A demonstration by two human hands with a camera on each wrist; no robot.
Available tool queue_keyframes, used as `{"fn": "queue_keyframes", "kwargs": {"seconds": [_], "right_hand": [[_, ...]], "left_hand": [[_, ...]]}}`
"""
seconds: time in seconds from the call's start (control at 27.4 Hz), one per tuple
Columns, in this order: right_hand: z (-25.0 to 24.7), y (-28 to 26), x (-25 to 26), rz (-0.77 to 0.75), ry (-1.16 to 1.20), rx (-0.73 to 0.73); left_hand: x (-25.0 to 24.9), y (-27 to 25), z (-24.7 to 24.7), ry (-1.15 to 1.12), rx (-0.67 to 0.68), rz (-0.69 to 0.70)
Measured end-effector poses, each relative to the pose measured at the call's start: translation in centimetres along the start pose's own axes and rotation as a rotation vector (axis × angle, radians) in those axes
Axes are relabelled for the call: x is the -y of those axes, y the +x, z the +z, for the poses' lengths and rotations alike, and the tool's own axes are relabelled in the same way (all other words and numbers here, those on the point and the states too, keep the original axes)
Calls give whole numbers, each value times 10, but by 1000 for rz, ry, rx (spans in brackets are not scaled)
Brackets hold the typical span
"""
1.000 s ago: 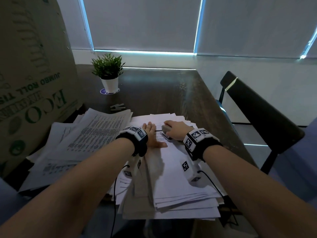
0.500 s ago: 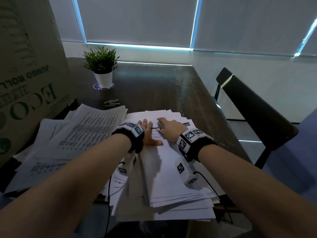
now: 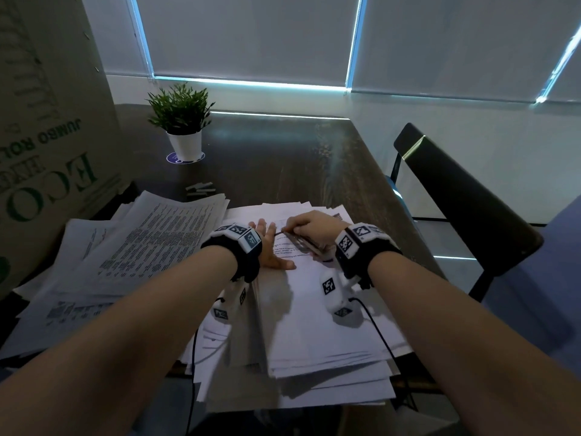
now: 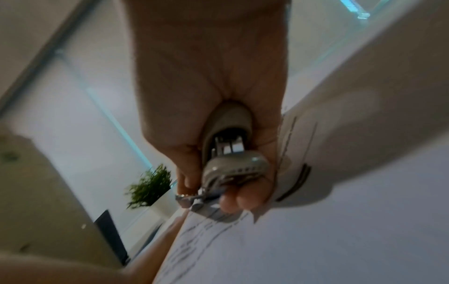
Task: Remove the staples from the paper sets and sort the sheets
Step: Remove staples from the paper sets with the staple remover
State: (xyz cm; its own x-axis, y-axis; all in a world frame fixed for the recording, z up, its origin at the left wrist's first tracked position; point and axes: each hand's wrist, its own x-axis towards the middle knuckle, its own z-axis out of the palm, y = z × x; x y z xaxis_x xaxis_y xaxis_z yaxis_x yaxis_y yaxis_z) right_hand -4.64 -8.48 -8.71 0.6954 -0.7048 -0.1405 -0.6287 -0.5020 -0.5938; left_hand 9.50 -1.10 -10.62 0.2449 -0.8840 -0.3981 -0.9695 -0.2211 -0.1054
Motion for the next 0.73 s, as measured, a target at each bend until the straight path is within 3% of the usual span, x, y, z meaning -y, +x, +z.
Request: {"fn": "queue_keyframes", "kwargs": {"seconds": [0.07, 0.18, 0.26, 0.48, 0.58, 0.73], "right_hand": [[-2, -4, -5, 51, 288, -10], [4, -12, -10, 215, 912, -61], [5, -12, -12, 234, 992, -71], [9, -19, 4, 222, 703, -114], [-4, -33, 3, 250, 405, -106], [-34, -59, -11, 399, -124, -96]], "left_hand": [[0, -1, -1, 1, 13, -2], [0, 1, 1, -6, 8, -15], [0, 2, 1, -16, 1, -25], [-5, -4, -2, -63, -67, -33], [-4, -13, -13, -121, -72, -33], [13, -24, -32, -258, -230, -108]]}}
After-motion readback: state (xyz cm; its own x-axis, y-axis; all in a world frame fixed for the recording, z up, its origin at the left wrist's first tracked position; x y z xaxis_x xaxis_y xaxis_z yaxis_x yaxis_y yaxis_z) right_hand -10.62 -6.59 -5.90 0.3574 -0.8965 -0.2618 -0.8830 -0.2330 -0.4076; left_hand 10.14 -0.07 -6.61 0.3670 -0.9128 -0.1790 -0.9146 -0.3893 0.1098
